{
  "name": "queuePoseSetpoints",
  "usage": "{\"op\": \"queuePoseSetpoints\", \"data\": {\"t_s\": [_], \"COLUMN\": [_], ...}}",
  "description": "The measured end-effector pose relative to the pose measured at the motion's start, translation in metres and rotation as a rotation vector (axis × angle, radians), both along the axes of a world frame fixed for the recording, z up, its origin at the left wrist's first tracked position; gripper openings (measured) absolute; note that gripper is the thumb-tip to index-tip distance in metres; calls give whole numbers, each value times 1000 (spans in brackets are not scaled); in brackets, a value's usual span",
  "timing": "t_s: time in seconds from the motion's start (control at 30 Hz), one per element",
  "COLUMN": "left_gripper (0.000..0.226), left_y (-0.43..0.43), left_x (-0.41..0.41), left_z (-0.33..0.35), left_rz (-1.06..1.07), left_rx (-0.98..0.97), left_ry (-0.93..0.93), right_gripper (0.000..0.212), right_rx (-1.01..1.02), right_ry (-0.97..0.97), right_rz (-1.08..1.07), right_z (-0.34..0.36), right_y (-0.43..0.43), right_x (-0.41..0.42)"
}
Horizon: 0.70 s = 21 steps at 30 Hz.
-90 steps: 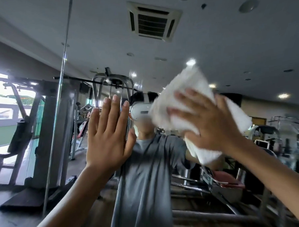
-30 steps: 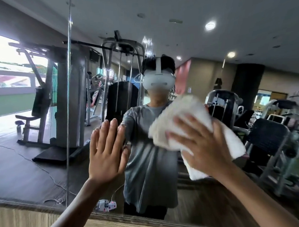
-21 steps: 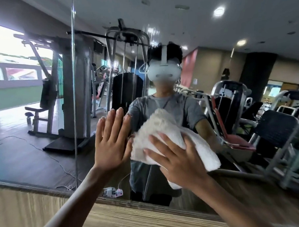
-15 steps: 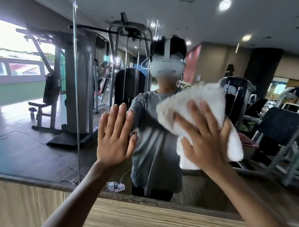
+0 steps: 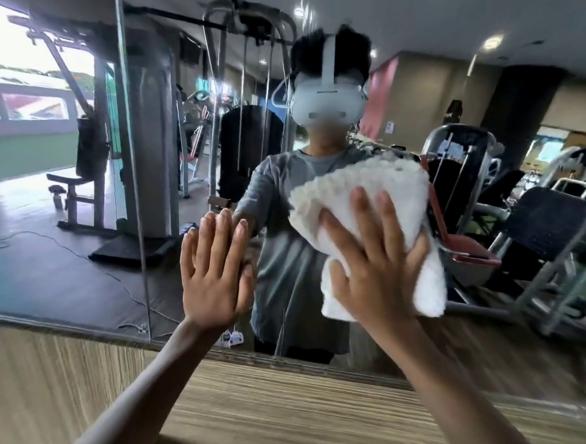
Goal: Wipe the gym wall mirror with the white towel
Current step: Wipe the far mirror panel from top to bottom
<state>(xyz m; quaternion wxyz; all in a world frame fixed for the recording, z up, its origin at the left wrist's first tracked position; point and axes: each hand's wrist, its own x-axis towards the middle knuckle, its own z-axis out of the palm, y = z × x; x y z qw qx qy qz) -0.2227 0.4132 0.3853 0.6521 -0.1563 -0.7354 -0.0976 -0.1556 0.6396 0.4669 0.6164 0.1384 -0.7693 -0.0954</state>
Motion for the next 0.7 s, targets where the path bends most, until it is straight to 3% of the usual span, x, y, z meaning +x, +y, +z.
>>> {"op": "queuePoseSetpoints", "data": {"t_s": [0.07,0.2,0.27,0.33,0.43,0.53,0.7], "left_gripper": [65,64,64,63,63,62,59], "left_y": [-2,-10,-10,-8,-5,-9,-27], "left_x": [-1,-3,-3,-1,-1,0,4], "left_z": [-2,-5,-5,-4,-1,-5,-46], "left_rz": [-13,-30,-43,-32,-24,-57,-42], "left_rx": [-6,-65,-55,-32,-39,-59,-196], "left_ry": [4,-30,-37,-31,-23,-46,-83], "right_gripper": [61,49,50,57,62,62,52], "right_rx": [46,495,627,573,259,95,589], "right_ry": [-25,-116,-148,-174,-109,-47,-180], "right_rz": [45,69,58,72,81,33,90], "right_z": [-9,-66,-73,-56,-18,-34,-98], "right_y": [-26,-10,23,43,29,-17,4], "right_x": [-5,-6,-1,6,3,-3,-6]}}
